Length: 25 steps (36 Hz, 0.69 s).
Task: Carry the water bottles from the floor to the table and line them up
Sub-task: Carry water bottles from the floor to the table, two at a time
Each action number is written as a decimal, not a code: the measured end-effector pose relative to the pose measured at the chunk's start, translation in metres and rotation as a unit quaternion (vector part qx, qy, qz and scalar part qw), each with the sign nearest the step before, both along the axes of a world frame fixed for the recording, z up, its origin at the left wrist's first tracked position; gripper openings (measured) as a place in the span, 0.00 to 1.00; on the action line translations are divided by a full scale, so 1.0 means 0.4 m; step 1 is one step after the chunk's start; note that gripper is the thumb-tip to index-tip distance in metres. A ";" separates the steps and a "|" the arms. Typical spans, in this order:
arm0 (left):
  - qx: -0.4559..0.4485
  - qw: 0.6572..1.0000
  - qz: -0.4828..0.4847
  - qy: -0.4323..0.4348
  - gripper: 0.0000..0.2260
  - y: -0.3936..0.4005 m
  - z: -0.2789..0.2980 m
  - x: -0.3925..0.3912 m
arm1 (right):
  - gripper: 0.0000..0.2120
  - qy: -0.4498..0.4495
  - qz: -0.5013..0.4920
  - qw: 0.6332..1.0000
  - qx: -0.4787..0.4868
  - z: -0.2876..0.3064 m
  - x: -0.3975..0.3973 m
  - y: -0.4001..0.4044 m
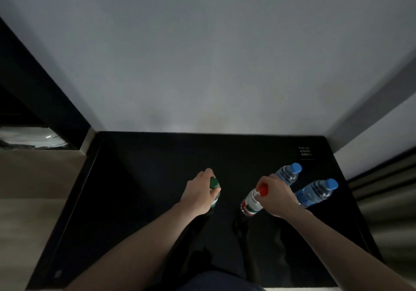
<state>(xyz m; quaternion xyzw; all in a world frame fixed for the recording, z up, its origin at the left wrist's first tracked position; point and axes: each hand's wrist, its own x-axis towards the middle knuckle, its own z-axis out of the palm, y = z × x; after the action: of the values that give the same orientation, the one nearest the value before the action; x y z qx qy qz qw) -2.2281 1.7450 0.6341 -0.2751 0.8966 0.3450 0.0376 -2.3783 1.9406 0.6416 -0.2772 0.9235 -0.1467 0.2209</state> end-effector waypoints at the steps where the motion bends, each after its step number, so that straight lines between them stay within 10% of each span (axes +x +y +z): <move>1: 0.001 1.000 -0.006 0.000 0.09 0.006 0.002 -0.013 | 0.11 0.000 0.001 1.000 0.003 0.001 -0.005 0.008; 15: 0.044 0.998 -0.051 0.006 0.11 0.096 0.011 -0.126 | 0.07 -0.014 0.015 0.999 0.039 0.046 -0.043 0.068; 25: -0.016 0.999 -0.045 0.015 0.30 0.004 0.049 -0.023 | 0.24 0.043 0.066 0.993 0.088 0.141 0.003 0.009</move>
<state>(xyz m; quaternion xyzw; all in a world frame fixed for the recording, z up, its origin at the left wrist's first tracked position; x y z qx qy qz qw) -2.2373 1.7466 0.6536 -0.2301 0.9138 0.3328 0.0353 -2.3771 1.9441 0.6980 -0.3233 0.9210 -0.0378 0.2142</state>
